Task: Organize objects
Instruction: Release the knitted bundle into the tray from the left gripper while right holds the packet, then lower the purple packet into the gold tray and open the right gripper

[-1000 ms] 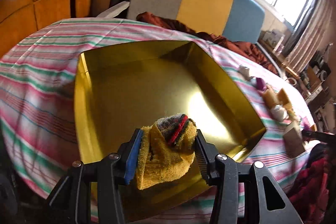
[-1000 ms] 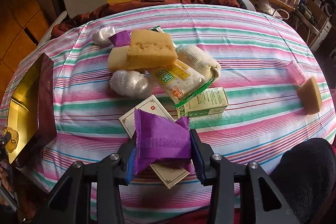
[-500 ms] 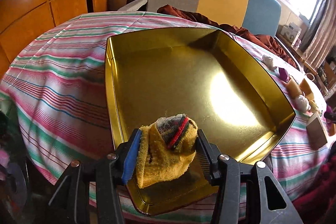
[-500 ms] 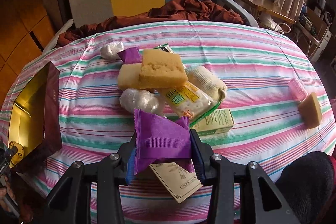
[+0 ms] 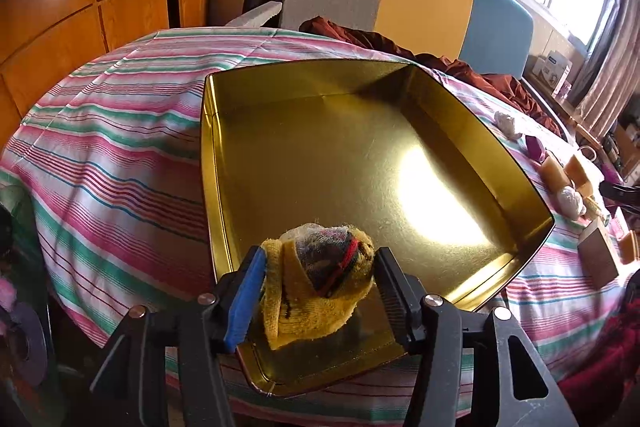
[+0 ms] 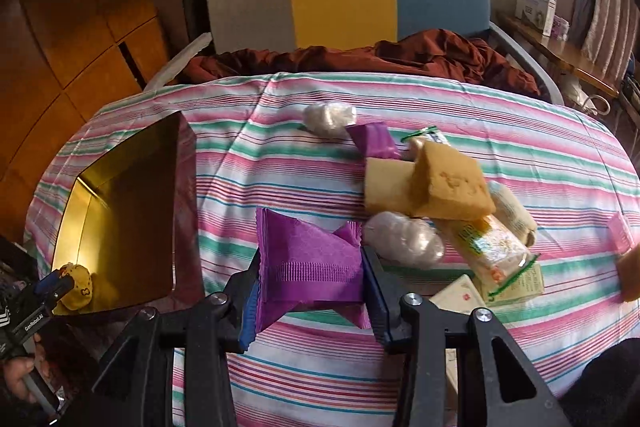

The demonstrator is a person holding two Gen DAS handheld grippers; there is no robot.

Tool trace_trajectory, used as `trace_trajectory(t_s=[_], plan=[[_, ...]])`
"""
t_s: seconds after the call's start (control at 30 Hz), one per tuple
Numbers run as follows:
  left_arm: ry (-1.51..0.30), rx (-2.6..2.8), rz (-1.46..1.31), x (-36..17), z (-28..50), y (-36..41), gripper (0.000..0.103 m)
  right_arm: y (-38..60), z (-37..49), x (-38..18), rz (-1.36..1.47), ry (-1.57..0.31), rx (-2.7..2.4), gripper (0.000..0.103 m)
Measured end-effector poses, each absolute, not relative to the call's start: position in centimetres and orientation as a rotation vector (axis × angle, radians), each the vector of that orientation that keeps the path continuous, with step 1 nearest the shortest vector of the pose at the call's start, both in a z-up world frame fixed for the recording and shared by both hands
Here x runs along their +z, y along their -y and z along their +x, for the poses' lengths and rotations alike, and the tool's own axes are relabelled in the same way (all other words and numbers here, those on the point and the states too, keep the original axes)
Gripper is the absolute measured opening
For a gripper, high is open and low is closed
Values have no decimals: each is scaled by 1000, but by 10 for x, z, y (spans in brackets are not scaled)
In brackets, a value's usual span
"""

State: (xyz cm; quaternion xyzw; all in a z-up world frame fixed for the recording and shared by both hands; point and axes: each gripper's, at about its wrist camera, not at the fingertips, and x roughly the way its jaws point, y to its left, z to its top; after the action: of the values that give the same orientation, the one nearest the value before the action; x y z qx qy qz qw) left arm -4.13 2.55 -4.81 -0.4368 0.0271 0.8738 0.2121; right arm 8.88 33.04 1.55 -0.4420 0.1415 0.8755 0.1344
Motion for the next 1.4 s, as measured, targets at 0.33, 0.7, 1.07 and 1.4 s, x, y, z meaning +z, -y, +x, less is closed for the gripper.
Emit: trace_trajectory(t_s=[0.33,0.7,1.07,1.4], plan=[[-7,2448,-1176,-39,-37,-14,65,-274,53,15,-1353,-342,2662,44],[89,2479,-1152,-30,-34,5,70,-215,23,8,-1433,-288,2789,44],[181,2541,-1092,-9,-33,30,80,-137,-20,-40,-1672,-265,2850,44],[181,2550,-1125,-16,-34,33,83,-115,-18,-60,-1757,-236,2863,53]])
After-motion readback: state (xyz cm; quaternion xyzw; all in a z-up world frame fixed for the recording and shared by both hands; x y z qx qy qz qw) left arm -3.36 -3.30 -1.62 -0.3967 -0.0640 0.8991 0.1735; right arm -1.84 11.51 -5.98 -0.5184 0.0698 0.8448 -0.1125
